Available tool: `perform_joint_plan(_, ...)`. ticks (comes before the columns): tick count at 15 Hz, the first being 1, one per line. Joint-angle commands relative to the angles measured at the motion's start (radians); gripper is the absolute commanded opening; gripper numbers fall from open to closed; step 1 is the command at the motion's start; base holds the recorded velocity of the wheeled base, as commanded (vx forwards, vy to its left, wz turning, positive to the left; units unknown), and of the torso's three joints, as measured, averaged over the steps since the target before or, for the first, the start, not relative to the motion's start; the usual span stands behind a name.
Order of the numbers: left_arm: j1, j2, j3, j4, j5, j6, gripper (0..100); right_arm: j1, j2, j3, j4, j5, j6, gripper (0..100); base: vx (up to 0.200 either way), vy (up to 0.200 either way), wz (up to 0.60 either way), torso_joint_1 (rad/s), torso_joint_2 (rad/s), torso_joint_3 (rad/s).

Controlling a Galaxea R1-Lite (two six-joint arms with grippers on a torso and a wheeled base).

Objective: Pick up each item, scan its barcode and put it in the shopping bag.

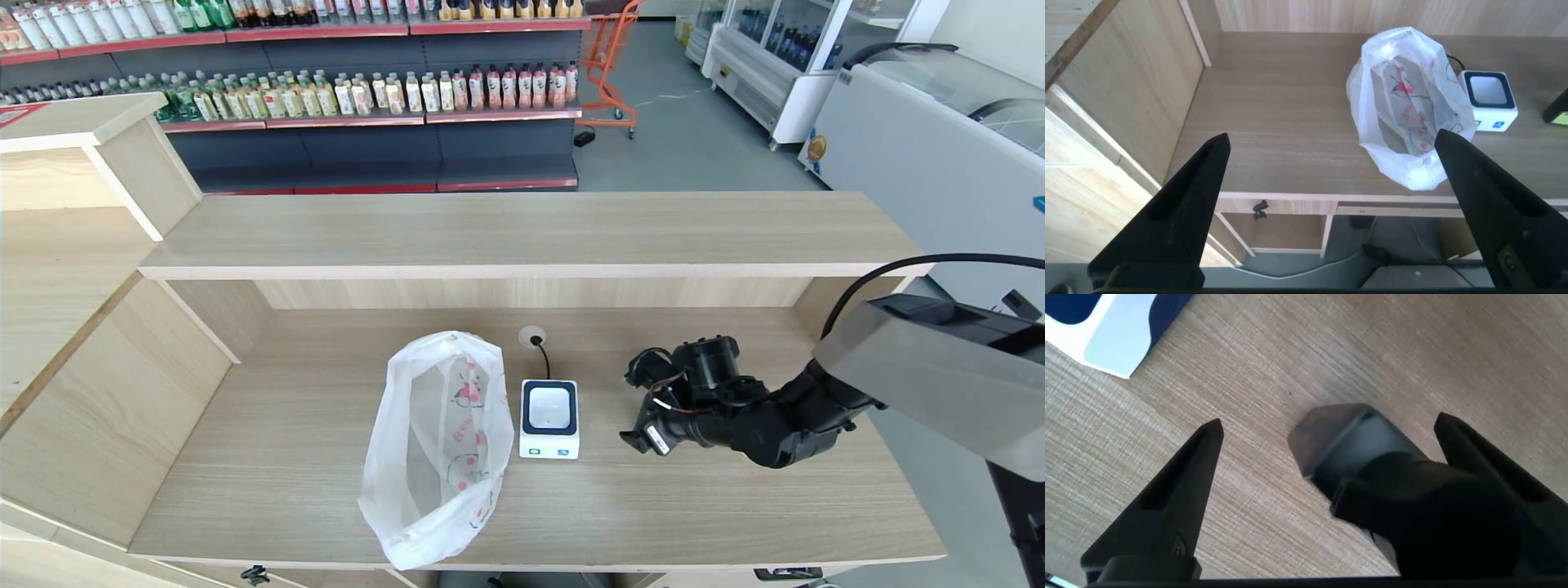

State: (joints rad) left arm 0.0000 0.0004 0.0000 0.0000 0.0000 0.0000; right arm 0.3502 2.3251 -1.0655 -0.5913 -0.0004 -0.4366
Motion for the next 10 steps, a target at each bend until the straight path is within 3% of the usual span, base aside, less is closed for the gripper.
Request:
perform_joint_plan(1,0.000,0.001,0.000,0.000,0.000,0.000,100,0.018,0.003,-0.002,-0.002,0.000,0.004,100,0.000,0.000,0.00,0.000,0.00,0.000)
perform_joint_plan(5,0.000,0.001,0.000,0.000,0.000,0.000,100,0.030,0.016,-0.030,-0.025,0.000,0.004,100,0.000,0.000,0.00,0.000,0.00,0.000)
perform_joint_plan(6,0.000,0.001,0.000,0.000,0.000,0.000,100,0.032,0.013,-0.025,-0.025,-0.001,0.004,0,0.000,0.000,0.00,0.000,0.00,0.000)
perform_joint_plan(10,0.000,0.001,0.000,0.000,0.000,0.000,100,0.033,-0.020,0.068,-0.042,-0.009,0.019,0,0.000,0.000,0.00,0.000,0.00,0.000)
